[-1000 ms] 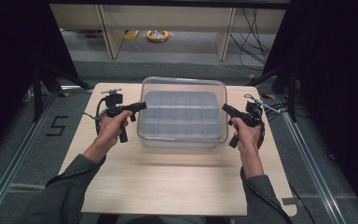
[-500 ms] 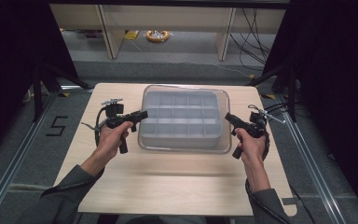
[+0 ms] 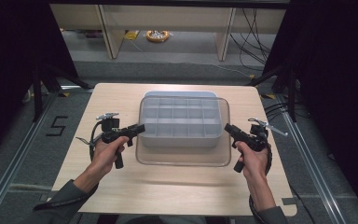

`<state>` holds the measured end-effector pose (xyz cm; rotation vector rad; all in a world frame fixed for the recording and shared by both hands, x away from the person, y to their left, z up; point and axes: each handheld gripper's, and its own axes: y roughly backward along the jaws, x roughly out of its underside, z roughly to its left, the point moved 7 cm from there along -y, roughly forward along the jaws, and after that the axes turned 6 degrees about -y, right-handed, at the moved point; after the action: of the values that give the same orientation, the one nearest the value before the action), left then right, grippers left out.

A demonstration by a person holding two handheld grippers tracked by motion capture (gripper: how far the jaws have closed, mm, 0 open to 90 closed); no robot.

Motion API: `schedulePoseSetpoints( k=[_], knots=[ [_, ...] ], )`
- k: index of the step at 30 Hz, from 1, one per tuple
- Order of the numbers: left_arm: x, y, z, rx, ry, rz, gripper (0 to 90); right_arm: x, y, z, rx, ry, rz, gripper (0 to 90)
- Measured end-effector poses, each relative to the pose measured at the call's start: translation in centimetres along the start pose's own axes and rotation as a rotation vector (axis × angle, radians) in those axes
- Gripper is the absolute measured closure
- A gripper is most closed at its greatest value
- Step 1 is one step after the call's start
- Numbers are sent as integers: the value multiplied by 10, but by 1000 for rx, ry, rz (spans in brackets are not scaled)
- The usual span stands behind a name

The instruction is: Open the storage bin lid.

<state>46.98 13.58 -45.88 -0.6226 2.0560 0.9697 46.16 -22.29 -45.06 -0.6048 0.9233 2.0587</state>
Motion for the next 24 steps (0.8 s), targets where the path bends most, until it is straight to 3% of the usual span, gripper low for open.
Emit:
schedulePoseSetpoints(
  k=[1, 3, 5, 7, 8, 9, 12, 13, 14, 15, 20, 21, 22, 24],
  knots=[
    [2, 2, 0, -5, -5, -6, 607, 2, 1, -3, 8, 33, -2, 674],
    [7, 4, 1, -8, -7, 1, 607, 8, 2, 1, -20, 3, 3, 672],
    [10, 6, 2, -6, 0, 2, 608, 15, 4, -4, 4, 42, 11, 672],
    [18, 9, 1, -4, 1, 2, 608, 20, 6, -2, -10, 13, 9, 672],
    [20, 10, 1, -5, 0, 5, 605, 22, 7, -5, 5, 51, 5, 672],
    [22, 11, 1, 0, 2, 5, 605, 23, 9, -5, 9, 52, 3, 672],
    [27, 14, -1, 1, 1, 3, 607, 32, 14, -2, -10, 6, 11, 673],
    [29, 17, -1, 5, -10, 13, 608, 32, 16, -5, 4, 42, 8, 673],
    [31, 18, -1, 3, -12, 22, 608, 36, 18, -3, -1, -3, 22, 674],
    [34, 18, -2, 13, -12, 26, 610, 35, 19, -6, 2, 42, 12, 674],
    [43, 22, 0, 15, -12, 45, 614, 43, 25, -4, -22, 36, 15, 673],
    [45, 23, 0, 9, -11, 39, 613, 45, 27, -1, -26, -3, 26, 673],
    [46, 25, 0, 8, -13, 40, 614, 45, 27, -2, -24, 41, 13, 673],
    [49, 28, 1, 6, -27, 54, 612, 48, 30, -1, -18, 55, 14, 673]
  ],
)
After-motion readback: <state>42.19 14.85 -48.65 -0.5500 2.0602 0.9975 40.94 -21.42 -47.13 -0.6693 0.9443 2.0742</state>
